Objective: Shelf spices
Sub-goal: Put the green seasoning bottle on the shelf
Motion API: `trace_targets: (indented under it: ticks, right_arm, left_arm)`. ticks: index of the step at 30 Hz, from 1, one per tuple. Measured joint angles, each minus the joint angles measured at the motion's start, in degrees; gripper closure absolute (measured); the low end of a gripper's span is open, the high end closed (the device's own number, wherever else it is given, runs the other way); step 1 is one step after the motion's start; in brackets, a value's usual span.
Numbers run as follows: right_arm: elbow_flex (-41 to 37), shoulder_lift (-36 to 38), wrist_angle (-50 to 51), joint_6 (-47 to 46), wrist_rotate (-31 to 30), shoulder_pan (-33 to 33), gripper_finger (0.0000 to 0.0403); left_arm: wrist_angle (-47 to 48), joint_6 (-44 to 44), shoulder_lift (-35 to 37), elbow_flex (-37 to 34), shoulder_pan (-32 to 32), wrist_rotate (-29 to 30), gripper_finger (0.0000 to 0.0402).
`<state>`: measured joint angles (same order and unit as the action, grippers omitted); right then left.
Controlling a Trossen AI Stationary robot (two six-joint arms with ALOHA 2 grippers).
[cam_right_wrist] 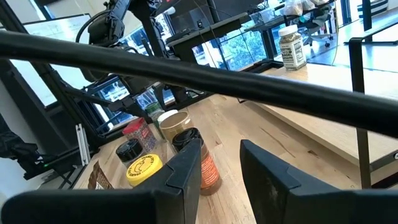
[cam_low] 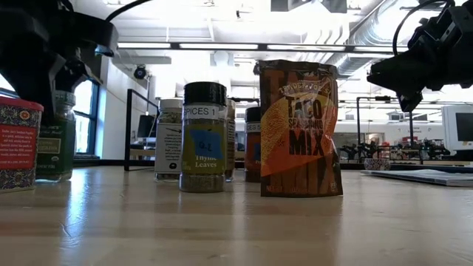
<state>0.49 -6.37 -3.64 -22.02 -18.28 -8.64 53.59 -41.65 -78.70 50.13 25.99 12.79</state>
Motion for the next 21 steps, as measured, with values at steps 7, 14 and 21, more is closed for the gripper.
trace_targets:
  ticks: [7, 14, 21]
  right_arm:
    - [0.0, 0.0, 0.0, 0.0, -0.02, 0.0, 0.0298]
    - [0.0, 0.0, 0.0, 0.11, -0.4, 0.0, 0.0298]
    - [0.0, -0.01, 0.0, 0.43, -0.76, 0.0, 0.0298]
  left_arm:
    - [1.2, 4.22, -0.05, 1.14, -2.73, -2.21, 0.0214]
    - [5.76, 16.19, -0.04, 12.65, -8.99, -1.34, 0.0214]
    - [5.1, 36.39, -2.14, 28.25, -22.92, -2.31, 0.0214]
